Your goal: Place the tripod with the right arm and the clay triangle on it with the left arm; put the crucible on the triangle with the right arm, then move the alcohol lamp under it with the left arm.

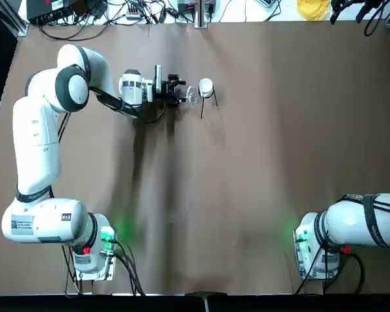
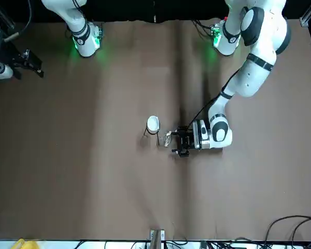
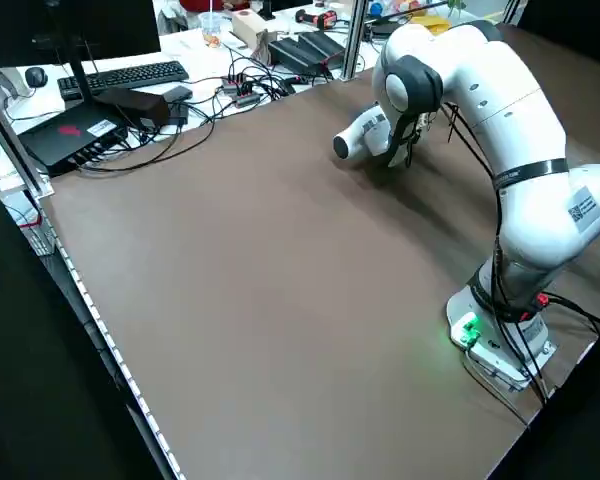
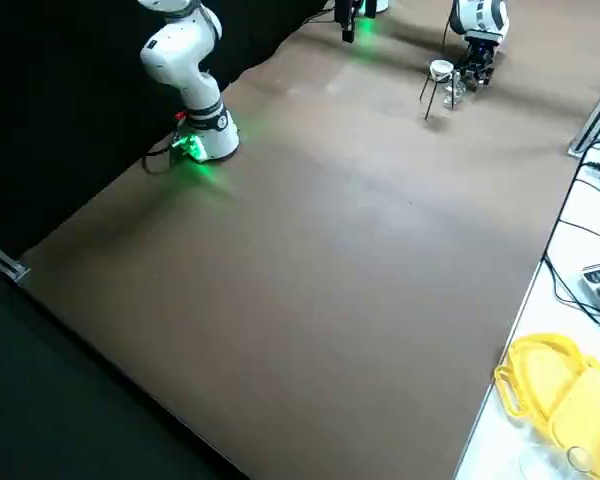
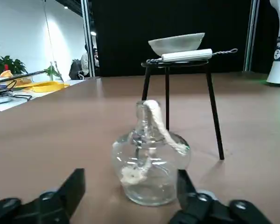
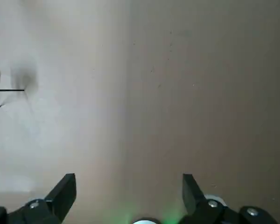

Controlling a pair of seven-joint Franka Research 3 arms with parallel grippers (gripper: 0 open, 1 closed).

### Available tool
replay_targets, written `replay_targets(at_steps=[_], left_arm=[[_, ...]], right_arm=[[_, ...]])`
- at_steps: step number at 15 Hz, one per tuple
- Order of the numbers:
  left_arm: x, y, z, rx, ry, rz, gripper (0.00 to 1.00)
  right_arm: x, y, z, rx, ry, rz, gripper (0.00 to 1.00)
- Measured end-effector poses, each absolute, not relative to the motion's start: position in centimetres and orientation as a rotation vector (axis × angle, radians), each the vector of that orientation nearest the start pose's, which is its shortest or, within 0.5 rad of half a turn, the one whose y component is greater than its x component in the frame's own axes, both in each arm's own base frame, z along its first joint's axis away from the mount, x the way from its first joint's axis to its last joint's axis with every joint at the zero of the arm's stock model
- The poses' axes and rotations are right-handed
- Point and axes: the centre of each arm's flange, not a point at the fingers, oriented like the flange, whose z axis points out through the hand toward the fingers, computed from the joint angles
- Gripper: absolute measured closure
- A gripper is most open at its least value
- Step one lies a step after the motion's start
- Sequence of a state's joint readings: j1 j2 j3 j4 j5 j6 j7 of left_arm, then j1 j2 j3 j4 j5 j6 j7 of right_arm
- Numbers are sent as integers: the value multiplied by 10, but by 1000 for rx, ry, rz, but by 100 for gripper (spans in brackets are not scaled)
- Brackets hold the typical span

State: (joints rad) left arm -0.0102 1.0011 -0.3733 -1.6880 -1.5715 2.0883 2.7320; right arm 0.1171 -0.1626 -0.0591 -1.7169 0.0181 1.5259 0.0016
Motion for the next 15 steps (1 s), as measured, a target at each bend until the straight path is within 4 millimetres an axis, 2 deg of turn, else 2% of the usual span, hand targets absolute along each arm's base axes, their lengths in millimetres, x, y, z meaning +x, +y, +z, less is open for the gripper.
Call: replay_targets(at_steps=[2,6,14,15], left_arm=[[574,-272,58,1303,-1355,1183,32],[568,-279,57,1293,-1360,1170,38],[555,-297,54,1270,-1372,1139,38],[550,-305,54,1258,-1378,1128,38]], right_arm=[[497,32,637,-3113,-100,46,0],[499,34,639,-3113,-108,20,0],[503,31,637,-3118,-99,-29,0],[504,29,639,-3117,-92,-53,0]])
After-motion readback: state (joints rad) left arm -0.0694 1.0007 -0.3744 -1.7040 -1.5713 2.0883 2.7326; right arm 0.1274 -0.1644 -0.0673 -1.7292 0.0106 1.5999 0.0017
